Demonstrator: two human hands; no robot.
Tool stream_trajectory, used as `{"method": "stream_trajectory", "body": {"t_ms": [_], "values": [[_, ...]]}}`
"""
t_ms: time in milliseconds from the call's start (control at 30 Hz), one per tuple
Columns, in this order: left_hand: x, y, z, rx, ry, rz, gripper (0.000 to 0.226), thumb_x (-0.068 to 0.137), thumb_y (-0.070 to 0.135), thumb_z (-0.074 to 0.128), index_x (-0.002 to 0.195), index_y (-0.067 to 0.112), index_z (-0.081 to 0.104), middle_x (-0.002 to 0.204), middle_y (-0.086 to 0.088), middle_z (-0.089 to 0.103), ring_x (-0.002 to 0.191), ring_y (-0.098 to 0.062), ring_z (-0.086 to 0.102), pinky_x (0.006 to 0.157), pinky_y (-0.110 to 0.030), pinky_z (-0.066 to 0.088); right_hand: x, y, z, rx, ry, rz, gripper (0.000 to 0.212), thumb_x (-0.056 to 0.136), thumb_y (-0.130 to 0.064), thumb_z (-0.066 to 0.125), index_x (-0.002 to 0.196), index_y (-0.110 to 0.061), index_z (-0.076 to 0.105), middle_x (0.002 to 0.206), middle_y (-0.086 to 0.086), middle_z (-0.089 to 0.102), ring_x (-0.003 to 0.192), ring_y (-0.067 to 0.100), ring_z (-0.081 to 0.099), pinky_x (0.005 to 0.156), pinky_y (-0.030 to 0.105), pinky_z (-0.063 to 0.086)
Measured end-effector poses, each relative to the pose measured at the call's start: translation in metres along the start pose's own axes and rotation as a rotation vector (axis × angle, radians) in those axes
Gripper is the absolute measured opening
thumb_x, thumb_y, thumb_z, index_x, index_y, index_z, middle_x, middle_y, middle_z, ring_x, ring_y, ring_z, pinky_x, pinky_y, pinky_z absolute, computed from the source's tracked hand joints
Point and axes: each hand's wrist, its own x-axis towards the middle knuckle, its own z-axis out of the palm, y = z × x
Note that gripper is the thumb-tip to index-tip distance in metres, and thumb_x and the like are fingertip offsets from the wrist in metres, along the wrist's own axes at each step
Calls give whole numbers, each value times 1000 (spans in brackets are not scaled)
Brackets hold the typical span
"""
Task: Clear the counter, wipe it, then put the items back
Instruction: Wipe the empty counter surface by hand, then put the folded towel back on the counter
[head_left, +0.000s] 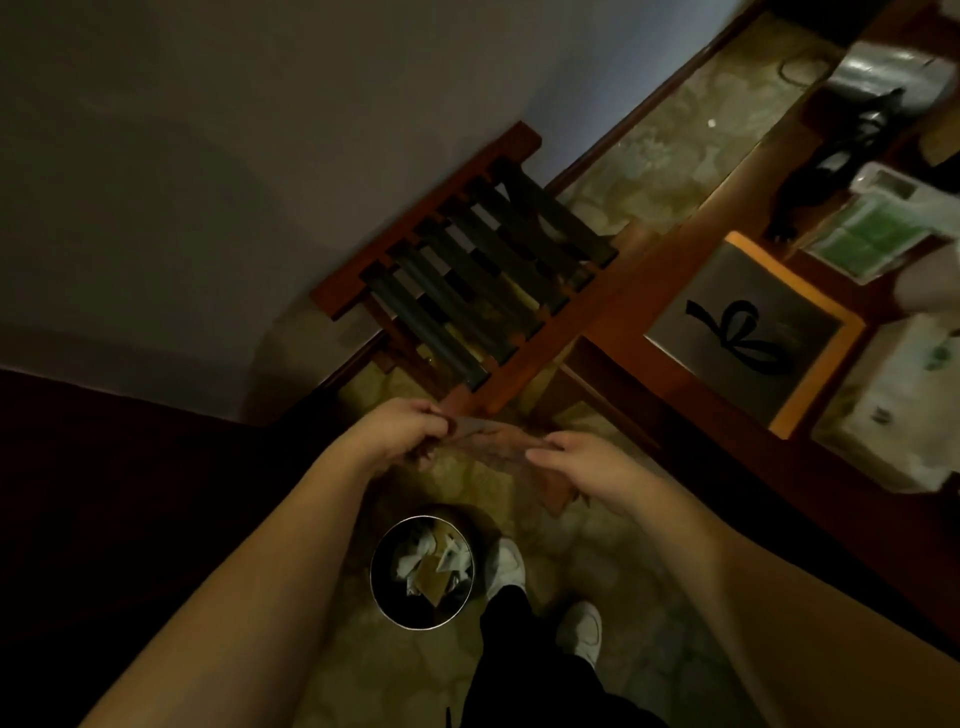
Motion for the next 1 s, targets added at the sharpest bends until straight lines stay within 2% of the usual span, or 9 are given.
{"method": "stream_trajectory", "body": {"t_ms": [67, 200, 300, 400, 500, 600, 700, 867, 1000], "values": [[32, -6, -5, -44, 71, 2, 14, 88, 8, 63, 101, 5, 62, 76, -10, 59, 55, -15, 53, 51, -26, 44, 30, 8, 7, 38, 7, 46, 53, 91, -44, 58, 135, -16, 51, 126, 0, 61, 113, 16, 58, 99, 37, 46], [88, -18, -13, -124, 188, 10, 21, 87, 22, 67, 107, 15, 66, 86, -6, 69, 66, -20, 62, 59, -32, 53, 84, 21, 24, 210, 16, 175, 60, 90, -41, 60, 141, -15, 44, 136, 6, 54, 122, 23, 53, 105, 43, 42], [123, -32, -20, -169, 263, 0, 26, 86, 33, 69, 107, 18, 67, 98, -6, 69, 78, -21, 63, 63, -31, 51, 118, 28, 37, 302, 56, 202, 60, 91, -38, 61, 143, -16, 41, 138, 5, 52, 122, 22, 52, 100, 36, 44], [148, -44, -23, -251, 199, -61, 35, 85, 39, 70, 113, 21, 61, 103, 1, 64, 89, -17, 59, 63, -30, 46, 146, 33, 46, 320, 74, 180, 51, 93, -33, 59, 137, -12, 47, 132, 6, 57, 109, 17, 58, 86, 27, 45], [168, -57, -20, -92, 137, -91, 35, 84, 33, 72, 114, 24, 57, 104, 2, 62, 92, -17, 57, 64, -29, 44, 167, 40, 53, 234, 91, 179, 44, 94, -33, 57, 132, -12, 52, 129, 6, 59, 102, 14, 58, 81, 27, 44], [190, -66, -12, -9, 236, -55, 23, 87, 24, 68, 109, 19, 60, 94, -1, 64, 75, -15, 56, 57, -27, 41, 181, 46, 56, 123, 98, 199, 46, 94, -34, 56, 134, -10, 51, 130, 9, 57, 115, 24, 55, 85, 30, 42], [206, -72, -6, -34, 348, -74, 22, 87, 14, 63, 108, 6, 63, 82, -8, 62, 62, -17, 54, 52, -26, 40, 190, 49, 60, 89, 124, 179, 43, 95, -32, 55, 131, -9, 53, 129, 10, 57, 116, 25, 54, 82, 29, 40], [206, -80, -3, 259, 360, -169, 26, 86, 22, 62, 100, 0, 61, 78, -10, 59, 69, -23, 55, 55, -27, 38, 190, 51, 59, -138, 211, 198, 39, 96, -30, 54, 131, -13, 50, 130, 10, 56, 117, 28, 54, 83, 32, 43], [182, -78, -5, 319, 360, -158, 32, 86, 25, 60, 109, 2, 58, 89, -10, 62, 71, -20, 56, 55, -27, 36, 167, 45, 47, -271, 209, 243, 45, 97, -35, 49, 137, -17, 42, 135, 10, 50, 120, 31, 51, 91, 39, 46]]}}
